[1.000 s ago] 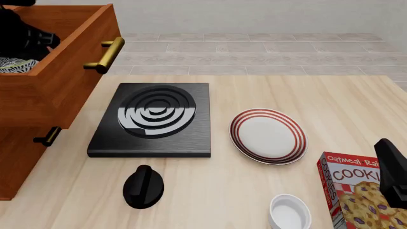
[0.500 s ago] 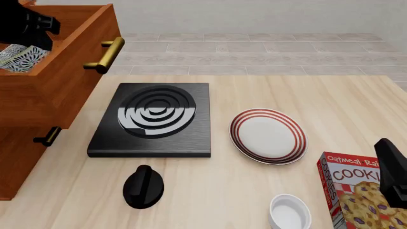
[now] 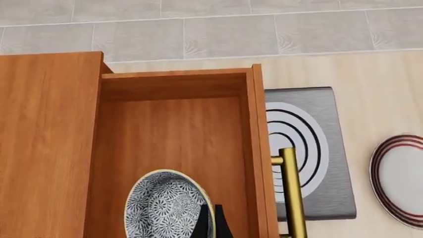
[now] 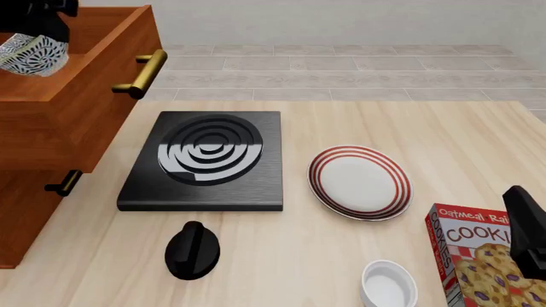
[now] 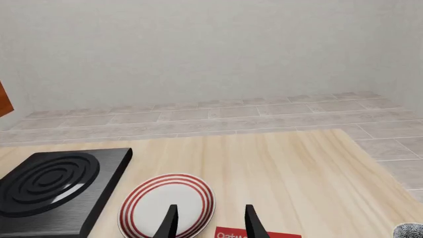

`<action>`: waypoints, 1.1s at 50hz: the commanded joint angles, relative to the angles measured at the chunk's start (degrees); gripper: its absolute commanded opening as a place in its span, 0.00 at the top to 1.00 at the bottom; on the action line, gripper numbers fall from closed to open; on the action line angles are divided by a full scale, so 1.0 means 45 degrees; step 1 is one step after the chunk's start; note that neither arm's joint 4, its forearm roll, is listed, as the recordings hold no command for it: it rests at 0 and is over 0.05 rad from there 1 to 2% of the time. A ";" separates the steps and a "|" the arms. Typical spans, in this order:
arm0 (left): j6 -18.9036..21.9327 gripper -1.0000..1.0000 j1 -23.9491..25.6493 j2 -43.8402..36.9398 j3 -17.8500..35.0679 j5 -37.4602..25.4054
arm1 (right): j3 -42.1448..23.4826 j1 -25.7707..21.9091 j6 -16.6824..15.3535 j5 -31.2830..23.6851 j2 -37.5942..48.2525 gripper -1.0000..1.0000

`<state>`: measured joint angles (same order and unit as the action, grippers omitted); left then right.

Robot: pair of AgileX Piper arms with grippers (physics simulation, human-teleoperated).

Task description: Pick the akita bowl in the top layer of the wooden cabinet and place it on the plate.

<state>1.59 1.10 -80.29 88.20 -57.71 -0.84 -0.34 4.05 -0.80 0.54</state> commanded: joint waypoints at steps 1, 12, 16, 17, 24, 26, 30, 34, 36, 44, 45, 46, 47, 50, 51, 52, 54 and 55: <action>-0.0313 1.00 0.0331 0.0038 0.0653 -0.0154 | -0.0001 -0.0014 -0.0013 -0.0006 -0.0003 0.00; -0.0485 1.00 0.0549 -0.0112 0.1479 -0.0411 | 0.0001 -0.0011 -0.0011 0.0004 -0.0009 0.00; -0.0579 1.00 0.0708 -0.0125 0.1602 -0.0413 | 0.0010 -0.0009 -0.0009 0.0018 -0.0006 0.00; -0.0538 1.00 0.0727 -0.0177 0.1733 -0.0441 | 0.0010 -0.0010 -0.0015 0.0023 -0.0003 0.00; -0.0516 1.00 0.0805 -0.0426 0.2646 -0.0801 | 0.0012 -0.0004 -0.0006 0.0025 -0.0005 0.00; -0.0521 1.00 0.0885 -0.0519 0.3026 -0.0955 | 0.0012 -0.0008 -0.0010 0.0045 0.0013 0.00; -0.0525 1.00 0.0923 -0.0594 0.3265 -0.1027 | 0.0011 -0.0007 -0.0011 0.0060 0.0026 0.00; -0.0499 1.00 0.0942 -0.0757 0.3837 -0.1224 | 0.0013 -0.0010 -0.0012 0.0038 0.0010 0.00; -0.0490 1.00 0.0987 -0.0825 0.4101 -0.1343 | 0.0015 -0.0013 -0.0011 0.0055 0.0027 0.00; -0.0418 1.00 0.1181 -0.1185 0.5424 -0.1856 | 0.0008 -0.0024 -0.0041 0.0021 0.0009 0.00; -0.0409 1.00 0.1204 -0.1210 0.5520 -0.1892 | 0.0007 -0.0024 -0.0043 0.0019 0.0003 0.00; -0.0405 1.00 0.1269 -0.1244 0.5662 -0.1952 | 0.0007 -0.0029 -0.0053 0.0023 0.0007 0.00; -0.0372 1.00 0.1277 -0.1286 0.5808 -0.2006 | 0.0005 -0.0035 -0.0062 0.0025 0.0010 0.00; -0.0343 1.00 0.1333 -0.1454 0.6367 -0.2225 | 0.0004 -0.0023 -0.0051 0.0016 -0.0001 0.00; -0.0346 1.00 0.1392 -0.1508 0.6559 -0.2317 | 0.0002 -0.0026 -0.0053 0.0018 -0.0005 0.00; -0.0331 1.00 0.1421 -0.1566 0.6746 -0.2402 | 0.0007 -0.0025 -0.0049 0.0020 -0.0002 0.00; -0.0281 1.00 0.1497 -0.1683 0.7146 -0.2564 | 0.0008 -0.0026 -0.0041 0.0009 -0.0017 0.00; -0.0266 1.00 0.1534 -0.1733 0.7309 -0.2618 | 0.0008 -0.0030 -0.0046 0.0004 -0.0022 0.00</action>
<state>-0.25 6.77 -86.27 113.88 -66.80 -0.80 -0.44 3.88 -0.70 0.54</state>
